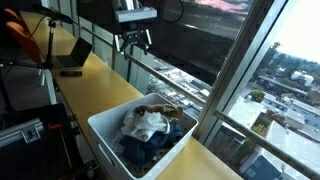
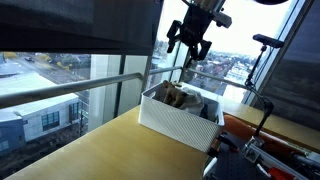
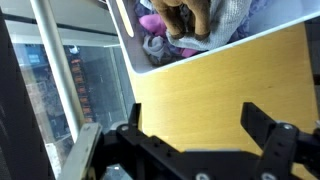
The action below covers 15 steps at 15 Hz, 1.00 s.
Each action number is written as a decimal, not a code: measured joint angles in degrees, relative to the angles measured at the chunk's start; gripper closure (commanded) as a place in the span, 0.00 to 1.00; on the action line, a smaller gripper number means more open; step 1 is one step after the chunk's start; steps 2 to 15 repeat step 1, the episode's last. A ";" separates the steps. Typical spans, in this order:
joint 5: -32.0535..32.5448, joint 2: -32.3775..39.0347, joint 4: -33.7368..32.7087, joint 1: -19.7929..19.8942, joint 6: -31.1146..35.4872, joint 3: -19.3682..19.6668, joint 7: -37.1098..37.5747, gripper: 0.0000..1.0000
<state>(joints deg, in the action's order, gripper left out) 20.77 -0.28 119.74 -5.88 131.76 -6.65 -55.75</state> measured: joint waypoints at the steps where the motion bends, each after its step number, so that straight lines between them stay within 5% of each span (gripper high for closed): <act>1: 0.00 0.00 0.00 0.00 0.00 0.00 0.00 0.00; 15: 0.00 0.00 0.00 0.00 0.00 0.00 0.00 0.00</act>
